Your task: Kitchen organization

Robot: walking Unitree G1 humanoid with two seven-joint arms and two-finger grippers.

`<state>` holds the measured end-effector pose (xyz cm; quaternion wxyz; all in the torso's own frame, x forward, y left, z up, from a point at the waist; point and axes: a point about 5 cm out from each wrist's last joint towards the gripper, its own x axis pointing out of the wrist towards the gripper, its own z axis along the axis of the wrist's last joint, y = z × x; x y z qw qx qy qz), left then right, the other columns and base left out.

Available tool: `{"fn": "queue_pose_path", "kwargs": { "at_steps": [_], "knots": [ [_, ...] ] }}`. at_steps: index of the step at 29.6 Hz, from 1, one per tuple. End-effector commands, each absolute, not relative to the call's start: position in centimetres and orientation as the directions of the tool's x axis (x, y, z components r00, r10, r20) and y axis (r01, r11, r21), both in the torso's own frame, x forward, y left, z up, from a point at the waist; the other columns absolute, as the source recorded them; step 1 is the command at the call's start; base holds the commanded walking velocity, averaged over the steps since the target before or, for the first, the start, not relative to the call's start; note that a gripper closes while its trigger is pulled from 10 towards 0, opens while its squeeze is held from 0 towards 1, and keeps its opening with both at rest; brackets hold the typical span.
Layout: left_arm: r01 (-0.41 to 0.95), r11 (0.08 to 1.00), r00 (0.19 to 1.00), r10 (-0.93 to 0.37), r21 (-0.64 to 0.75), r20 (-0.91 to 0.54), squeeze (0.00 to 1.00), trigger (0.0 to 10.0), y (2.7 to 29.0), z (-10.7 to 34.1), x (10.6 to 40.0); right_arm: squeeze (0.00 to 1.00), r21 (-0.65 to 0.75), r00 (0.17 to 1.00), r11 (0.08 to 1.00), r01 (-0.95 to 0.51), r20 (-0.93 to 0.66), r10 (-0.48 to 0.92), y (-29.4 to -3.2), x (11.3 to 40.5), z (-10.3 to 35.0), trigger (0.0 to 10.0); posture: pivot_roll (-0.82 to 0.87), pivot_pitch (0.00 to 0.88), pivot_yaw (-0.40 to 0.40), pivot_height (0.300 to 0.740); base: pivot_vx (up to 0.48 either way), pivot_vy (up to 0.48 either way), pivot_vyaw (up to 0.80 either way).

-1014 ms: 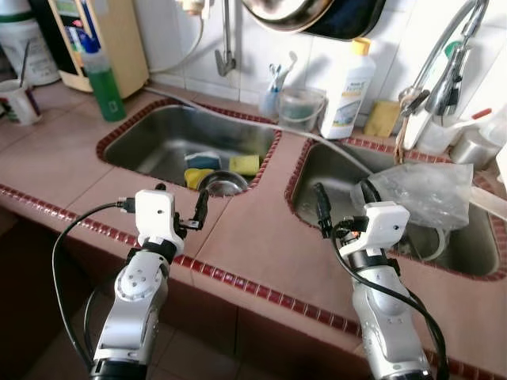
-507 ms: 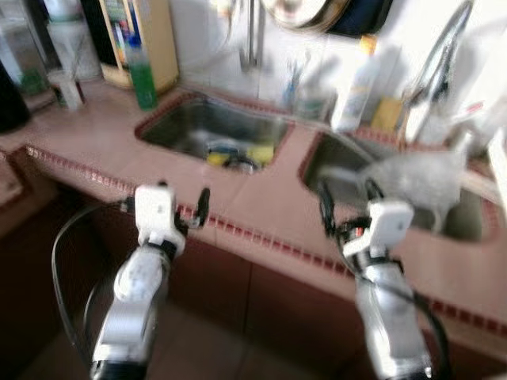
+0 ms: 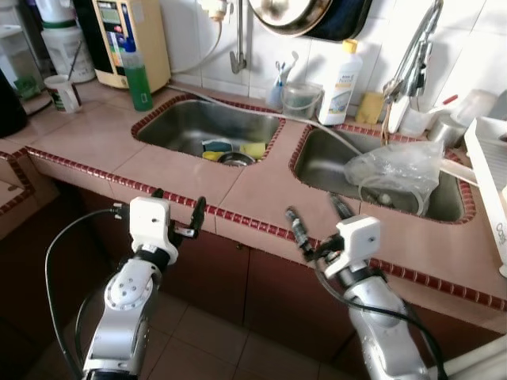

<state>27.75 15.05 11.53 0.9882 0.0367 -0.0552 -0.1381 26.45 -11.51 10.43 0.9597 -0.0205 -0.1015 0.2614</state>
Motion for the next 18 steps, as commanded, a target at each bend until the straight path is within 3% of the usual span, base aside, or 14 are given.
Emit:
{"fn": "queue_pose_path", "kwargs": {
  "at_steps": [1,7,11,14,18],
  "knots": [
    [0.333,0.934,0.936,-0.344,0.132,0.071,0.00,10.0,14.5,10.4,26.9,0.00,-0.091,0.796,0.805,-0.587,0.119,0.594,-11.3,25.7,9.4,10.0,-0.08,0.023,-0.014,0.740,0.000,0.000,0.00],
    [0.415,0.890,0.901,-0.431,0.186,0.050,0.00,10.0,14.3,8.4,24.9,0.00,-0.039,0.666,0.665,-0.746,0.000,0.746,-11.1,24.2,7.1,10.0,-0.08,0.027,-0.015,0.740,0.000,0.000,0.00],
    [0.515,0.834,0.852,-0.523,0.200,-0.013,0.00,10.0,14.1,6.1,23.3,0.00,0.103,0.574,0.580,-0.808,-0.087,0.814,-11.4,23.3,4.9,10.0,-0.07,0.026,-0.020,0.740,0.000,0.000,0.00],
    [0.577,0.782,0.814,-0.575,0.235,-0.084,0.00,10.0,13.9,4.2,22.2,0.00,0.183,0.543,0.564,-0.805,-0.153,0.826,-11.9,23.1,3.2,10.0,-0.07,0.019,-0.025,0.740,0.000,0.000,0.00],
    [0.688,0.668,0.725,-0.626,0.284,-0.286,0.00,10.0,13.9,0.0,20.3,0.00,0.352,0.580,0.620,-0.702,-0.224,0.783,-13.1,23.1,0.5,10.0,-0.06,0.011,-0.034,0.740,0.000,0.000,0.00]
  ]
}}
